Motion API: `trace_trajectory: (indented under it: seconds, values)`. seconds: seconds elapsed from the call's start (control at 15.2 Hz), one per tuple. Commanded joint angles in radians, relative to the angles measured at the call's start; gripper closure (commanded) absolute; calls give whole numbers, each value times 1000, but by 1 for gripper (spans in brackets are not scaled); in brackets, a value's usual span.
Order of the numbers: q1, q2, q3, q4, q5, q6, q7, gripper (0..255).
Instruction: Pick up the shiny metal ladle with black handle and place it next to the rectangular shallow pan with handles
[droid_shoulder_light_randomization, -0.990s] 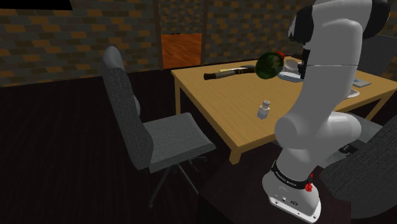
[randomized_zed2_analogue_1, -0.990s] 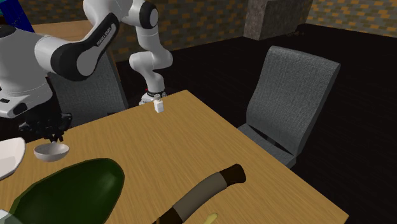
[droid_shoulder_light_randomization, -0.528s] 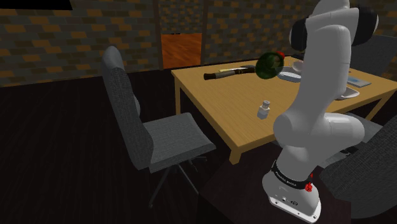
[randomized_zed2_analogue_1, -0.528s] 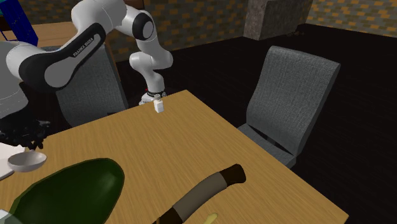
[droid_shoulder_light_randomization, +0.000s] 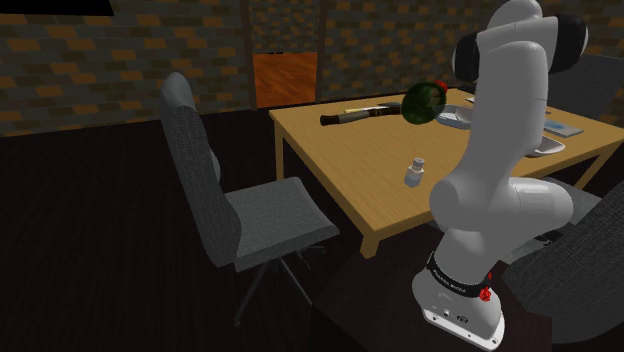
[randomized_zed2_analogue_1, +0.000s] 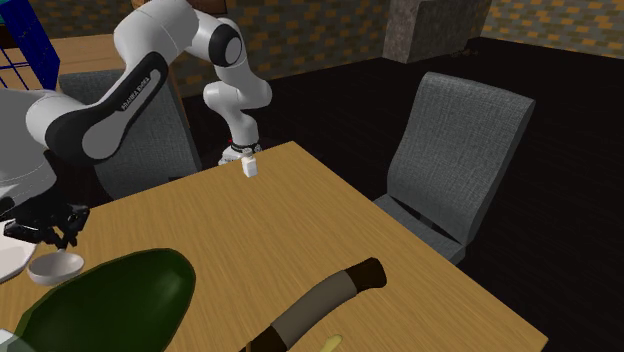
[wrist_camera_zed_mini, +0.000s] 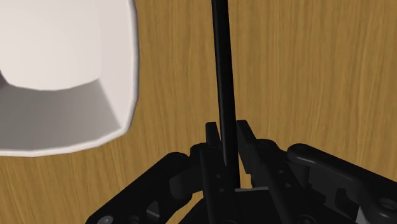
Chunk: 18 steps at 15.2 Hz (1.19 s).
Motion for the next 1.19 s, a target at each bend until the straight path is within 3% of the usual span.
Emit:
trace_trajectory:
  seconds: [0.0, 0.46, 0.99, 1.06, 1.12]
  values:
    - [-2, 11, 4, -12, 7, 22, -2, 255]
    - [-10, 49, 21, -56, 30, 99, -8, 255]
    - [-10, 49, 21, -56, 30, 99, -8, 255]
    - [-10, 49, 21, -56, 30, 99, -8, 0]
    - [-10, 49, 21, -56, 30, 99, -8, 0]
